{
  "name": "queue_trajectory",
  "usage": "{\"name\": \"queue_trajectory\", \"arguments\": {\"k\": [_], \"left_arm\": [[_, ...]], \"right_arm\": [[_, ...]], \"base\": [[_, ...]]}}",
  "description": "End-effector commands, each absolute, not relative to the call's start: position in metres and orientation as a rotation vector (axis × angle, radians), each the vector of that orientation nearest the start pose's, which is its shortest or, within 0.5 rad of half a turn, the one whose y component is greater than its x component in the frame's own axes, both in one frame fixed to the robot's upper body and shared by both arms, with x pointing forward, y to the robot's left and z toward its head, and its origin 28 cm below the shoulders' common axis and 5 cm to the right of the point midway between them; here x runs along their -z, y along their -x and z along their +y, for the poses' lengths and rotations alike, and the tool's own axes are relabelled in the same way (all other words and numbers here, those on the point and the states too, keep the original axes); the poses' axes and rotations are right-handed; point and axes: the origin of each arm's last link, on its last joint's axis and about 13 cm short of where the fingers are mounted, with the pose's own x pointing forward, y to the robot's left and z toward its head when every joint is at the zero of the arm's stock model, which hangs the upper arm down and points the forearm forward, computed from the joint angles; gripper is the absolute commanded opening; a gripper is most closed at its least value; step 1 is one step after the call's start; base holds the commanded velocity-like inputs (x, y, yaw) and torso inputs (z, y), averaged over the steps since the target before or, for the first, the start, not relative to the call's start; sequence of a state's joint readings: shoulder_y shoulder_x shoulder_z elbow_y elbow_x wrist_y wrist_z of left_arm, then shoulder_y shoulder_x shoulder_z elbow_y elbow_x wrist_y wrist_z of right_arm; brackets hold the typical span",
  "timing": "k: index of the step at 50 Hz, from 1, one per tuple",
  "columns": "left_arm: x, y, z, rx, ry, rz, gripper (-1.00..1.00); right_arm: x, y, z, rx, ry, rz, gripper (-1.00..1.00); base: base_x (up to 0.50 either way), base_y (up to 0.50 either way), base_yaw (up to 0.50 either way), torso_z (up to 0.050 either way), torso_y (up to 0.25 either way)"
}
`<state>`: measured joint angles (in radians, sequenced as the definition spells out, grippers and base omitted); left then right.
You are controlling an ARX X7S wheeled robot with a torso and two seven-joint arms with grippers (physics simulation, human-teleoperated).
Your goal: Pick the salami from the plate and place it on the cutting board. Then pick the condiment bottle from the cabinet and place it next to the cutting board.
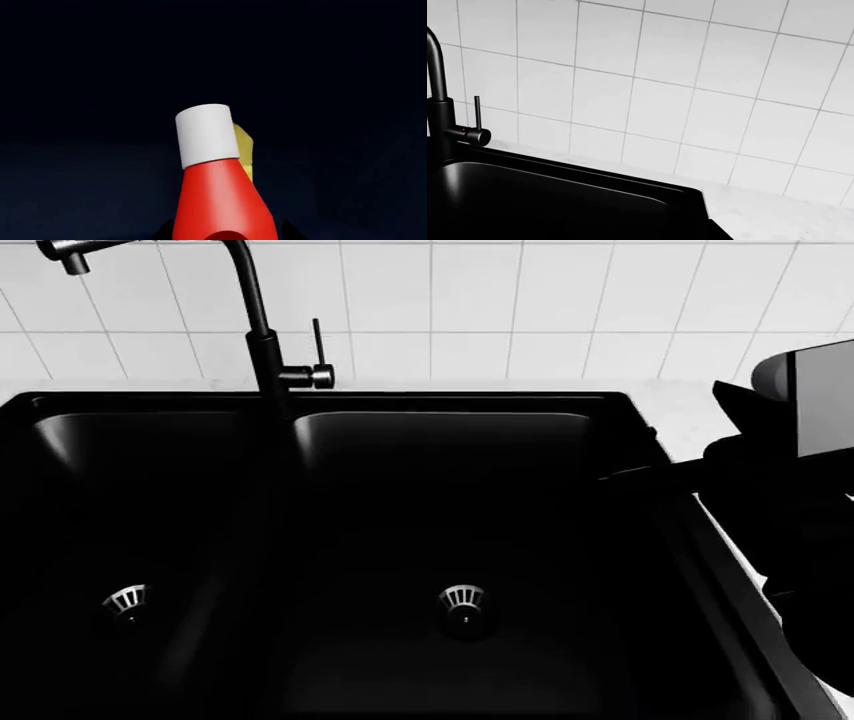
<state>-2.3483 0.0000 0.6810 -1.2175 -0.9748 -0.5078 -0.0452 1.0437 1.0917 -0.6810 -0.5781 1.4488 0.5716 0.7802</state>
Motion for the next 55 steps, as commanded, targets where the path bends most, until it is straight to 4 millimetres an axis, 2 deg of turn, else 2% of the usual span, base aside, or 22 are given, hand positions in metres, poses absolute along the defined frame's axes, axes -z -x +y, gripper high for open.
{"name": "queue_trajectory", "arguments": {"k": [1,4,38,43,50,55], "left_arm": [[-0.582,-0.3,0.158,0.341,0.118,-0.557,-1.0],[-0.582,-0.299,0.158,0.341,0.115,-0.559,-1.0],[-0.587,-0.293,0.159,0.361,0.122,-0.578,-1.0],[-0.589,-0.291,0.162,0.391,0.13,-0.577,-1.0],[-0.593,-0.281,0.177,0.434,0.121,-0.58,-1.0],[-0.576,-0.26,0.185,0.475,0.106,-0.576,-1.0]], "right_arm": [[-0.264,-0.221,-0.156,-0.109,0.157,-0.03,1.0],[-0.265,-0.221,-0.157,-0.106,0.148,-0.04,1.0],[-0.263,-0.223,-0.154,-0.106,0.126,-0.019,1.0],[-0.26,-0.223,-0.155,-0.107,0.119,-0.025,1.0],[-0.254,-0.223,-0.155,-0.107,0.104,-0.029,1.0],[-0.251,-0.224,-0.154,-0.109,0.097,-0.027,1.0]], "base": [[0.0,0.0,0.0,0.0,0.0],[0.0,0.0,0.0,0.0,0.0],[-0.5,0.0,0.0,0.0,0.0],[-0.03,0.0,0.0,0.0,0.0],[0.0,0.0,0.0,0.0,0.0],[0.0,0.0,0.0,0.0,0.0]]}}
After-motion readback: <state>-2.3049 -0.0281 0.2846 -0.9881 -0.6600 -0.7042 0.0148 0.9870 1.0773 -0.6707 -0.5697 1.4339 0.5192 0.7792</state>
